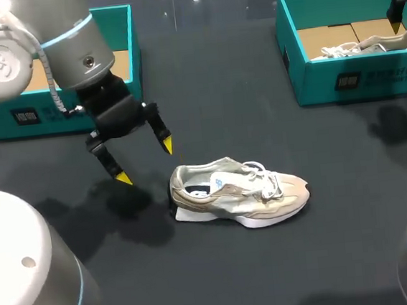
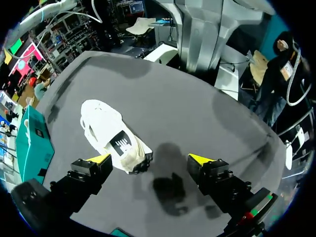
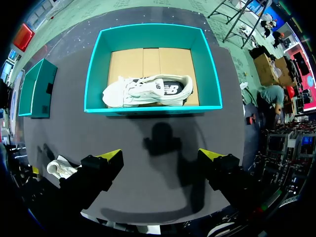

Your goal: Take the shoe out of the shoebox, open the shoe tongue, remove and reinsert the insole, then place the shoe into the shoebox

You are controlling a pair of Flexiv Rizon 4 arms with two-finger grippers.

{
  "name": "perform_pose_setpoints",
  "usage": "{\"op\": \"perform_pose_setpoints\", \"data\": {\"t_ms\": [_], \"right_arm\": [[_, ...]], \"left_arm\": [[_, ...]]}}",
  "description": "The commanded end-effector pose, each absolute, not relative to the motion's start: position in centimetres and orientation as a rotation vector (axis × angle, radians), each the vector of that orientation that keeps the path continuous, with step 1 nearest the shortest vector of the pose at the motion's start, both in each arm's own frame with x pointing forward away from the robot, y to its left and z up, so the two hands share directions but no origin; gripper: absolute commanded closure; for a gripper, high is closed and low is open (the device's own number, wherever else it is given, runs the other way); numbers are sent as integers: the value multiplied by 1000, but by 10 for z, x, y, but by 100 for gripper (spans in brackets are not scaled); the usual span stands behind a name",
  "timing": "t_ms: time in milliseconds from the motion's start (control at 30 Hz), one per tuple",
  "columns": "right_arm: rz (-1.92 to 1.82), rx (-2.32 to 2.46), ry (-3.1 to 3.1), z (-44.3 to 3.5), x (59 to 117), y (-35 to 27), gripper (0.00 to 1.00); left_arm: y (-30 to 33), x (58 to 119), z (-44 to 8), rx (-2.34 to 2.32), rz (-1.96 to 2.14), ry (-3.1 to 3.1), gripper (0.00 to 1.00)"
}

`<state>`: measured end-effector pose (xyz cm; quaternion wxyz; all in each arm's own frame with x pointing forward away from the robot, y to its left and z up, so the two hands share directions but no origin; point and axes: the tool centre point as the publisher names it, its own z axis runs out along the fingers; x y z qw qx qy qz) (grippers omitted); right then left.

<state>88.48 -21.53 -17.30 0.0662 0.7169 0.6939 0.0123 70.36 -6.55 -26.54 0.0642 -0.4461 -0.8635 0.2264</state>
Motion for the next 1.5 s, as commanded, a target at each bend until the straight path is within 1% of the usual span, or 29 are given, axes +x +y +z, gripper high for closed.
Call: {"op": "perform_pose_setpoints", "data": {"t_ms": [33, 100, 200, 567, 700, 900, 1067, 1100, 1500], "right_arm": [[35, 2163, 2091, -173, 885, -215, 0], [35, 2163, 2091, -173, 885, -215, 0], [35, 2163, 2091, -173, 885, -215, 0], [35, 2163, 2091, -173, 885, -215, 0], [35, 2163, 2091, -173, 885, -215, 0], [35, 2163, 2091, -173, 885, -215, 0], [35, 2163, 2091, -173, 885, -215, 0], [35, 2163, 2091, -173, 885, -215, 0], [35, 2163, 2091, -173, 885, -215, 0]], "left_arm": [[-46, 692, -277, -1132, 963, -2713, 0], [-42, 688, -281, -1046, 1015, -2709, 0], [-40, 688, -281, -1127, 849, -2574, 0], [-40, 688, -281, -1127, 849, -2574, 0], [-28, 693, -292, -860, 1057, -2563, 0], [-2, 687, -316, -604, 1311, -2571, 0], [-1, 676, -339, -403, 1490, -2527, 0], [-3, 675, -346, -366, 1504, -2519, 0], [-3, 675, -346, -366, 1504, -2519, 0]]}}
